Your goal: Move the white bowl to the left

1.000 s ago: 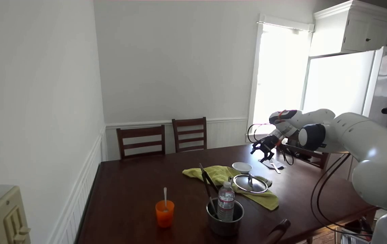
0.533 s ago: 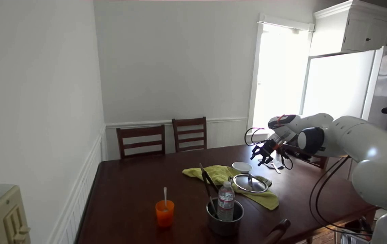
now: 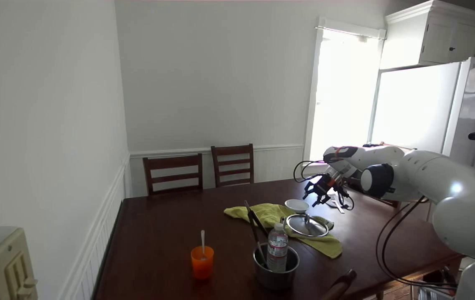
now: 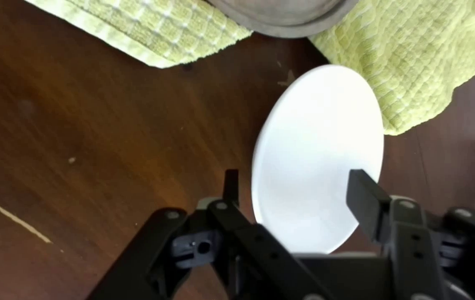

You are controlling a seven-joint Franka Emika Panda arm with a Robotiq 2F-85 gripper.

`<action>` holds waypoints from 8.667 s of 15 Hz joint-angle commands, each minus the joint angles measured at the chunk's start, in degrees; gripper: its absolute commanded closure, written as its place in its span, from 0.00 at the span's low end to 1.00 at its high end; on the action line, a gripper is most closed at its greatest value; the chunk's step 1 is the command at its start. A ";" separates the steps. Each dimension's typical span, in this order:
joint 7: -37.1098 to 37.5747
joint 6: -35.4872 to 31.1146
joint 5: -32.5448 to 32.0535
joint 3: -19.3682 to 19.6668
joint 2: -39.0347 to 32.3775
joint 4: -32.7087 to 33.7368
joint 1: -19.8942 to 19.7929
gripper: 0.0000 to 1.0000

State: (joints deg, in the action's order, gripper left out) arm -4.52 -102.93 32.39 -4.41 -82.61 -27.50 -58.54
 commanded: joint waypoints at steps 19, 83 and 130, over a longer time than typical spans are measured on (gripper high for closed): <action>-1.22 -3.25 -10.39 -3.91 2.42 2.20 0.77 0.99; -30.89 42.80 -26.54 -4.72 8.36 5.18 64.55 0.98; -55.13 26.85 -30.17 -3.94 4.59 1.12 65.29 0.49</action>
State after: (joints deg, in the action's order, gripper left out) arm -59.11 -75.74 1.71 -8.08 -78.67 -25.86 7.68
